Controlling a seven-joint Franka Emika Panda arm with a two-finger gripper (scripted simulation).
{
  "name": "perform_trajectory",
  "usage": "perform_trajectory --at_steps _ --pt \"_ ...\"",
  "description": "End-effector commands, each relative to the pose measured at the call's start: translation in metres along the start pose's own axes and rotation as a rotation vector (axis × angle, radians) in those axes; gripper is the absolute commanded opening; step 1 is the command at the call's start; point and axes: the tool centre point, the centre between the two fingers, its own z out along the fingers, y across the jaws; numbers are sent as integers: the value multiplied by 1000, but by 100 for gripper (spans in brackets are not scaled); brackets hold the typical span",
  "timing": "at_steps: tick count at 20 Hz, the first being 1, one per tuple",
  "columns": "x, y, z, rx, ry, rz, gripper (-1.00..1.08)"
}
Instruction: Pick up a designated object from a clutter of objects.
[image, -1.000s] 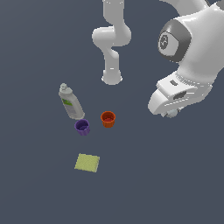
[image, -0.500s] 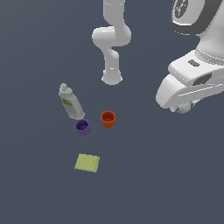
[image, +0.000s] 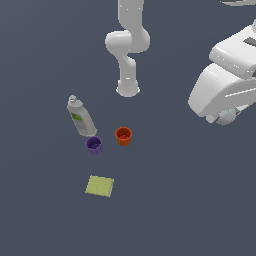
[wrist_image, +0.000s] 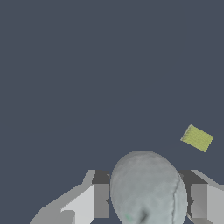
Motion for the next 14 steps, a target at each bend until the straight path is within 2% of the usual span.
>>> perform_trajectory --at_steps 1,14 --pt "5 3 -11 -1 0 0 -100" --pt "21 9 -41 -1 0 1 -100"
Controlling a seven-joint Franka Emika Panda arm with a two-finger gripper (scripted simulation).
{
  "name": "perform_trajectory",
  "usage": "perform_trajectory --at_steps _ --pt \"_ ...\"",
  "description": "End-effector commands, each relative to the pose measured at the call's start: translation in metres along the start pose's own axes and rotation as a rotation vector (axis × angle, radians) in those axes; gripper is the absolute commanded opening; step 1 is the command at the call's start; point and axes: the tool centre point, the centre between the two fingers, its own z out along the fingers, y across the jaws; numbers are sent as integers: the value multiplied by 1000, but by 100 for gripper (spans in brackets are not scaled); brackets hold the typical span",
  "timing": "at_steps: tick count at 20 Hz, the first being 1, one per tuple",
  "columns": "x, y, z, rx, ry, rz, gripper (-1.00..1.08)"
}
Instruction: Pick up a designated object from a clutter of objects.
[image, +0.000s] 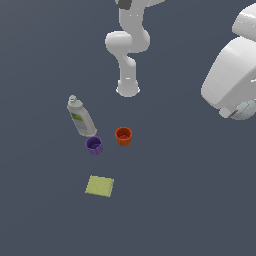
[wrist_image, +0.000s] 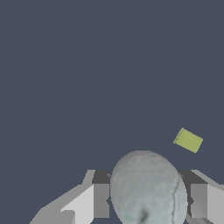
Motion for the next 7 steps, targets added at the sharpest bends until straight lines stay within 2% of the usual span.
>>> perform_trajectory --at_steps 1,7 --pt "2 1 -3 0 0 0 -100" --pt "3 1 -5 0 0 0 -100"
